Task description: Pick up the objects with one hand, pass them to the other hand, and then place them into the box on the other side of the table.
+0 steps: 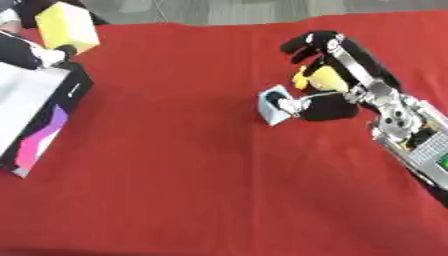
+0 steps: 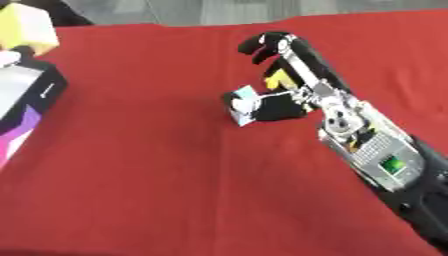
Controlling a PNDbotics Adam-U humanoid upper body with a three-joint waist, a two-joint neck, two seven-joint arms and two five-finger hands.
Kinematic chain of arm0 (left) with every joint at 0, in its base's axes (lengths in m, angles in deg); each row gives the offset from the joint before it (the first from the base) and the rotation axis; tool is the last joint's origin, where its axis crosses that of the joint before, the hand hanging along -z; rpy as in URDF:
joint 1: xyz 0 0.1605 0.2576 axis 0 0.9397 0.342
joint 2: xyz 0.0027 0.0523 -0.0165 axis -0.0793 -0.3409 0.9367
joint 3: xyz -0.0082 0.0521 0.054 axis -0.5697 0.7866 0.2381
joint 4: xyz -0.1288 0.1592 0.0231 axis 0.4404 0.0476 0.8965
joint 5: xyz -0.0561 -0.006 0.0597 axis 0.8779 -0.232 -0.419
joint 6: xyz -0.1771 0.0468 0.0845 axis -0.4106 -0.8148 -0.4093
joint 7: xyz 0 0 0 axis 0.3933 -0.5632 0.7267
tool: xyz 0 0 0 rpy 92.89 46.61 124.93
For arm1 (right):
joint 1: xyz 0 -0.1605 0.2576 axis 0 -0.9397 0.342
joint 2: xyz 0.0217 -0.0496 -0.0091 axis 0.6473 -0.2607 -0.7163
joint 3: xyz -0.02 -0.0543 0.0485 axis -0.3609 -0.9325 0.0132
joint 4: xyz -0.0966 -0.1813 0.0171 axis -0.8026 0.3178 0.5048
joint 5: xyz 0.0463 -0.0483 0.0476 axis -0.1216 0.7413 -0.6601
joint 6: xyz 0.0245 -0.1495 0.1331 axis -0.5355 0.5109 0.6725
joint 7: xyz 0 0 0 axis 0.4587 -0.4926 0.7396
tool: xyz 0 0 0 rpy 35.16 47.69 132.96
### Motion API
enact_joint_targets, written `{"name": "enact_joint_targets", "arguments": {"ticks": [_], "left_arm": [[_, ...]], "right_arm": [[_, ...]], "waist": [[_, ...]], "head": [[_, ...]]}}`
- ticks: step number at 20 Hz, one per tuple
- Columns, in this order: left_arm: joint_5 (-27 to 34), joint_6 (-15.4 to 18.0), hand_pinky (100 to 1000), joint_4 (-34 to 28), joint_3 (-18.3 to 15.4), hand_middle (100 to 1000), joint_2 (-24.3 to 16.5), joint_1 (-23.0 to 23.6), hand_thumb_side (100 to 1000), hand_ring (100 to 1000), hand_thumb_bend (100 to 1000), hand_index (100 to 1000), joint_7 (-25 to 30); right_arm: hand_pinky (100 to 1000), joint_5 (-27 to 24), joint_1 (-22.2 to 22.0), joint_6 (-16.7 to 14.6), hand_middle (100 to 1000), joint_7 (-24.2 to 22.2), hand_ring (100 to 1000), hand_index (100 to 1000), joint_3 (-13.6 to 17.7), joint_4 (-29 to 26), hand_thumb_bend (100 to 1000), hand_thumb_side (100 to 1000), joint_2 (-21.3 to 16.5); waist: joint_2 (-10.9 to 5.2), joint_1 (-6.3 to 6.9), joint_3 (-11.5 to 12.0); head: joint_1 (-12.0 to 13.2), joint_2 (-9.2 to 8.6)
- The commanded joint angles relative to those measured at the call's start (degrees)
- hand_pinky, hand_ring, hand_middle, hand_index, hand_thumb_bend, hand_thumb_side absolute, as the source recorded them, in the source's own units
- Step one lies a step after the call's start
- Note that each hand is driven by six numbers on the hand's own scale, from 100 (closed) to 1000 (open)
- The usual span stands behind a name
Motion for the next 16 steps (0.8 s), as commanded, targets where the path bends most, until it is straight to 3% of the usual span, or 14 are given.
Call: {"name": "enact_joint_targets", "arguments": {"ticks": [1,7,9,16], "left_arm": [[-0.4,-0.3,794,0.9,-1.8,522,-4.0,0.3,178,597,370,568,-1.0],[-1.1,-0.6,799,4.7,-3.5,523,-5.1,2.8,180,600,358,569,-2.9],[-1.6,-0.7,800,6.3,-3.9,524,-5.1,3.4,186,606,372,572,-3.2],[-2.8,-0.6,829,11.6,-4.7,547,-4.2,4.4,205,647,283,601,-3.3]], "right_arm": [[628,-2.1,0.8,0.1,700,2.5,722,735,1.0,-1.2,100,349,-1.7],[620,-4.7,0.9,-0.4,698,5.1,718,729,1.3,-1.2,243,260,-1.9],[617,-4.8,0.9,-0.6,694,5.4,714,725,1.4,-1.2,255,250,-2.0],[613,-4.8,0.9,-1.2,690,6.4,710,721,1.9,-1.2,265,262,-2.1]], "waist": [[-0.39,-0.12,0.0],[-0.43,-0.45,-0.1],[-0.48,-0.49,-0.2],[-0.45,-0.87,-0.4]], "head": [[1.3,-0.14],[2.4,-0.14],[2.7,-0.14],[3.0,-0.14]]}}
